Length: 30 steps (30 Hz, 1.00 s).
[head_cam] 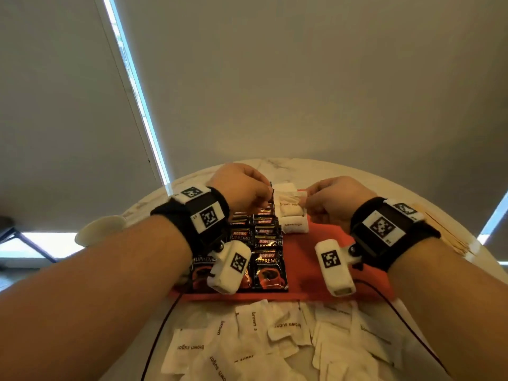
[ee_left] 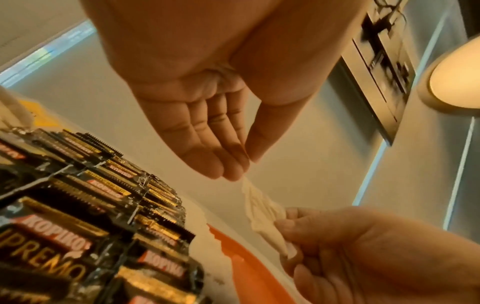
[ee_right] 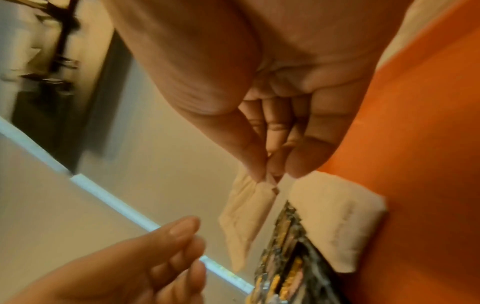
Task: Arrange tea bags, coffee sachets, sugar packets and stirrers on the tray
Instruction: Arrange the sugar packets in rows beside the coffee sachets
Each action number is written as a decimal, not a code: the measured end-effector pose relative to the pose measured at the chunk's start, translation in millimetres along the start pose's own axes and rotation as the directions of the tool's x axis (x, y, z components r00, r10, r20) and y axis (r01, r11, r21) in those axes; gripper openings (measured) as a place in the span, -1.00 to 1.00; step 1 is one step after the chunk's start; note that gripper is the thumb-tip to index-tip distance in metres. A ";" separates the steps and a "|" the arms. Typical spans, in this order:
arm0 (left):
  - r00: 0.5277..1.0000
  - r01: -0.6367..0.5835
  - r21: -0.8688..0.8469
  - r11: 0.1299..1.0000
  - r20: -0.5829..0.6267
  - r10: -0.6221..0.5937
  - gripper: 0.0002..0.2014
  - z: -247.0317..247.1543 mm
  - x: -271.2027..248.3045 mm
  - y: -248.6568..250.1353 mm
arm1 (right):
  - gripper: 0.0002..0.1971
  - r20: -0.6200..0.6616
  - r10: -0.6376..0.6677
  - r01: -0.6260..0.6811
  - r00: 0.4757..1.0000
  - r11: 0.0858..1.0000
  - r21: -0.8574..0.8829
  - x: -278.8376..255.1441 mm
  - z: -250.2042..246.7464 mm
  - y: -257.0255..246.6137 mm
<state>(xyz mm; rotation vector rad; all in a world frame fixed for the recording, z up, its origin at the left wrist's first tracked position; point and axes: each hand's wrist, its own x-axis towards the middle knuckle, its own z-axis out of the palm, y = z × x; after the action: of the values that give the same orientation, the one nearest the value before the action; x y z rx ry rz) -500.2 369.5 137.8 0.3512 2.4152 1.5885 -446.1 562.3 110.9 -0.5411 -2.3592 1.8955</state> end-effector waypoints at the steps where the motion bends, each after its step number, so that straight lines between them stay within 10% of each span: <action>1: 1.000 -0.013 0.040 0.999 -0.014 0.014 -0.92 2.9 2.9 -0.7 | -0.87 -0.018 0.043 -0.043 0.999 0.999 -0.006 2.2 -2.3 4.9; 10: 0.982 -0.184 0.662 0.727 0.162 0.101 -0.79 21.0 -3.6 -11.8 | -0.81 -0.038 0.235 -0.238 0.971 0.945 -0.225 25.3 -1.9 35.7; 30: 0.951 -0.291 0.796 0.531 0.300 0.073 -0.70 57.6 0.8 -26.2 | -0.72 -0.068 0.174 -0.168 0.982 0.982 0.087 42.9 -5.9 49.4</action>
<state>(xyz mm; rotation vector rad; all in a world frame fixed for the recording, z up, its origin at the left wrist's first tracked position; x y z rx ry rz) -484.6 409.5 91.4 0.9182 2.8246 0.2350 -473.4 589.9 57.9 -0.8175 -2.2432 1.9909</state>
